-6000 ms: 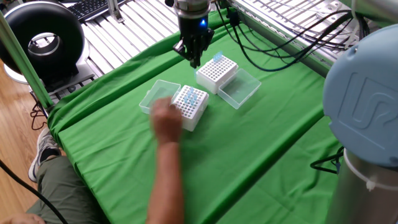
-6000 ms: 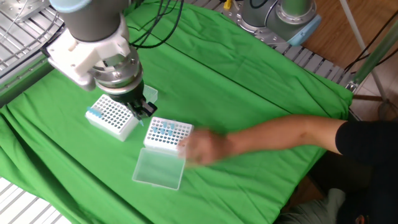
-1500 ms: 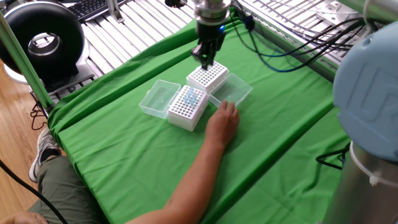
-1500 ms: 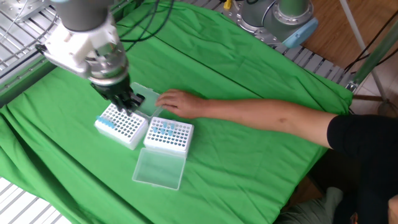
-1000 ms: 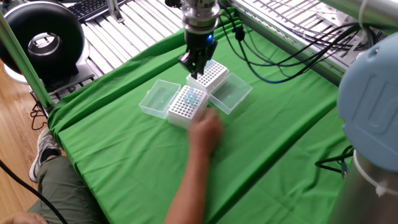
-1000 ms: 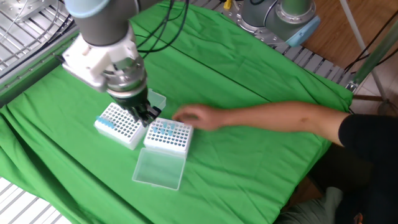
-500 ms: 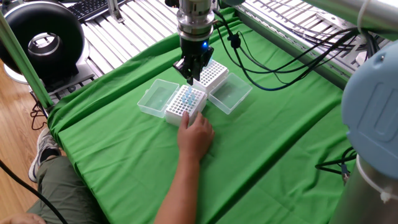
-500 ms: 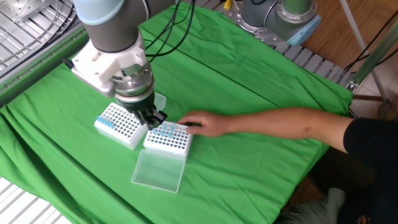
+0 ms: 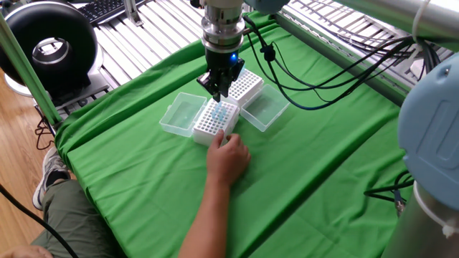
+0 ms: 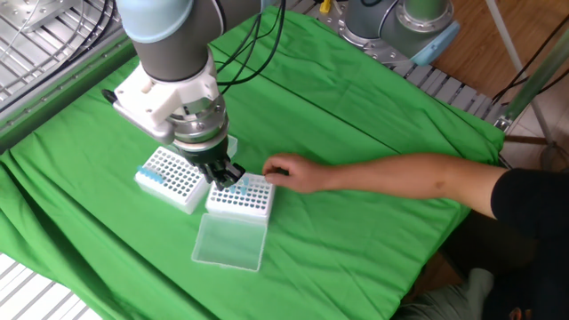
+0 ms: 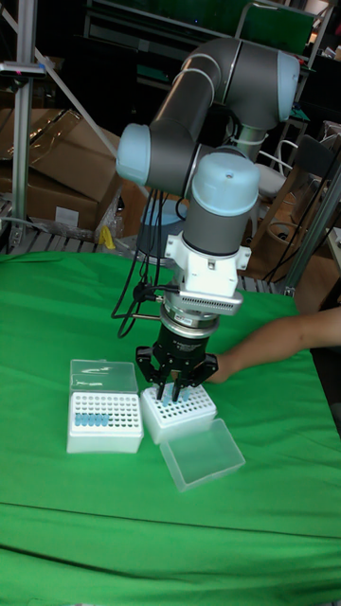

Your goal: Insert a medium pipette tip into the holder for medium pipette tips

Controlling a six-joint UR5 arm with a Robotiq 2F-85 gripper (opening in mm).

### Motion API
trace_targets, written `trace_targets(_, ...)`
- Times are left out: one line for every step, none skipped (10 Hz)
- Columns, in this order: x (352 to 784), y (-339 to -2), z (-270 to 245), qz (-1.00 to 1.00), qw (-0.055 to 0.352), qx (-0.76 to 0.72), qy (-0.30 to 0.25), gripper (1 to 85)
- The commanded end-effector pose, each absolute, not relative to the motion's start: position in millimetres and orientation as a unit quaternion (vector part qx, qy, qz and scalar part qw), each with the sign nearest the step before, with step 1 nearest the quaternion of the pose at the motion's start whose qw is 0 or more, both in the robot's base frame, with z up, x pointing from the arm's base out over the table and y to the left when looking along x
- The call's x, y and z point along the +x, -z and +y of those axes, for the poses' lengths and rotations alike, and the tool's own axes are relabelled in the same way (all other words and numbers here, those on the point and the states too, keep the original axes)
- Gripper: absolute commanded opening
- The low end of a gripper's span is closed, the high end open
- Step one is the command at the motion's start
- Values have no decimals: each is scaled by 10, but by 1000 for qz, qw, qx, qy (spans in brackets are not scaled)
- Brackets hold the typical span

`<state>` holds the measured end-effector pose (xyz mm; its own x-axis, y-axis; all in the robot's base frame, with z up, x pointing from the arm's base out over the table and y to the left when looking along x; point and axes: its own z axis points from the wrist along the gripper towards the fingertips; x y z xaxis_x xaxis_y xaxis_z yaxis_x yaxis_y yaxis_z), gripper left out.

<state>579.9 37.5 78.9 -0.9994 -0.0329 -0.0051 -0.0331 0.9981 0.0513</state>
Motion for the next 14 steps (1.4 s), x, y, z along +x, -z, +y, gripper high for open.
trace_targets(5797,-774,411,999,5,-13,-31,280)
trace_targets(5796,-760,401,999,5,-14,-31,277)
trace_targets(5800,-742,380,999,8,-16,-31,273)
trace_targets(5794,-728,370,999,9,-16,-31,273)
trace_targets(5789,-713,366,999,10,-16,-30,267)
trace_targets(5781,-697,362,999,11,-17,-30,263)
trace_targets(5776,-689,360,999,12,-17,-31,263)
trace_targets(5764,-679,365,999,12,-16,-31,263)
trace_targets(5751,-666,366,999,12,-15,-31,260)
trace_targets(5744,-660,372,999,12,-15,-32,257)
trace_targets(5734,-659,381,999,10,-12,-33,253)
trace_targets(5723,-656,384,999,8,-9,-33,233)
trace_targets(5717,-657,385,999,8,-8,-33,223)
trace_targets(5715,-657,390,999,8,-6,-34,210)
